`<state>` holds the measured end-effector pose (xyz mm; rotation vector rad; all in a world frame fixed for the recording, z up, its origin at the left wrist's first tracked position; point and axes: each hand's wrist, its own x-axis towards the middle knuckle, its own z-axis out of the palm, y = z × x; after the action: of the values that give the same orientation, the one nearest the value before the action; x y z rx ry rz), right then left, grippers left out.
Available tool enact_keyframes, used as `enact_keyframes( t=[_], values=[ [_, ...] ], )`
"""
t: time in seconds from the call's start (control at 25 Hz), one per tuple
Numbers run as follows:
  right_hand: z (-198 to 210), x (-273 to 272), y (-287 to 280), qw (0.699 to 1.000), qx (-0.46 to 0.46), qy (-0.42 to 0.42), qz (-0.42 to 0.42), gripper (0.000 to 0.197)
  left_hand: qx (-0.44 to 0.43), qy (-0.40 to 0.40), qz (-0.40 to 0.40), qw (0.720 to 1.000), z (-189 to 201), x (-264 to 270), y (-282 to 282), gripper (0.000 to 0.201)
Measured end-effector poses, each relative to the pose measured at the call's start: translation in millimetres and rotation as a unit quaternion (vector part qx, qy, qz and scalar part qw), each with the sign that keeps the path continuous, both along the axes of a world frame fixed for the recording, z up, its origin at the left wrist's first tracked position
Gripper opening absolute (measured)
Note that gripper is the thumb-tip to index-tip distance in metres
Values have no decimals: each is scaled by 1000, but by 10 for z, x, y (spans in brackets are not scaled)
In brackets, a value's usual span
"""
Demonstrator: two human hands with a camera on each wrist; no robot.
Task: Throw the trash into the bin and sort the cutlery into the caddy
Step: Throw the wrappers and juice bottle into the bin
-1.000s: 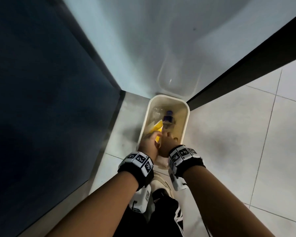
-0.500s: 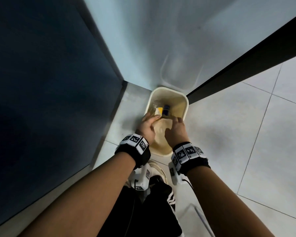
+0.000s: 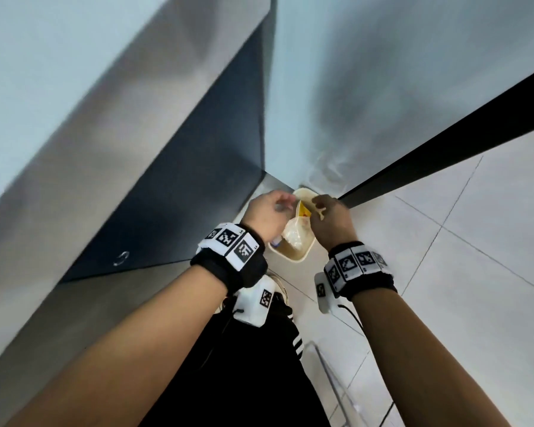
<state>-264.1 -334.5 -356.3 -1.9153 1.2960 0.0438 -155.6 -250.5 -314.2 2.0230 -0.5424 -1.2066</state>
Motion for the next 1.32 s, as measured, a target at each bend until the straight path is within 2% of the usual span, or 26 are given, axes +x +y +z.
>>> enact_keyframes(
  t=[0.12, 0.28, 0.4, 0.56, 0.76, 0.88, 1.0, 1.08, 1.16, 1.32],
  values=[
    [844, 180, 40, 995, -37, -19, 86, 34, -52, -2, 29, 998, 871, 45, 129, 26],
    [1861, 447, 165, 974, -111, -75, 181, 32, -115, -66, 62, 989, 1802, 138, 420, 24],
    [2425, 668, 370, 948, -120, -161, 248, 28, -157, -91, 122, 976, 2391, 318, 736, 23],
    [2964, 1040, 702, 905, -111, -189, 364, 25, -183, -152, 227, 944, 2981, 592, 1389, 19],
    [3407, 1666, 1097, 868, -95, -224, 433, 24, -102, -250, 317, 909, 3308, 1081, 2220, 21],
    [3566, 2161, 1301, 852, -113, -214, 464, 26, 9, -304, 348, 887, 3306, 1477, 2608, 29],
    [3634, 2683, 1367, 844, -157, -173, 482, 29, 157, -333, 316, 874, 3237, 1790, 2868, 47],
    [3672, 3045, 1376, 841, -186, -142, 488, 32, 243, -330, 315, 856, 3199, 1933, 3027, 63],
    [3700, 3375, 1373, 831, -226, -119, 493, 36, 291, -301, 317, 851, 3161, 2007, 3126, 78],
    [3678, 3823, 1397, 777, -310, -112, 536, 37, 319, -263, 306, 857, 3105, 2024, 3180, 87]
  ],
)
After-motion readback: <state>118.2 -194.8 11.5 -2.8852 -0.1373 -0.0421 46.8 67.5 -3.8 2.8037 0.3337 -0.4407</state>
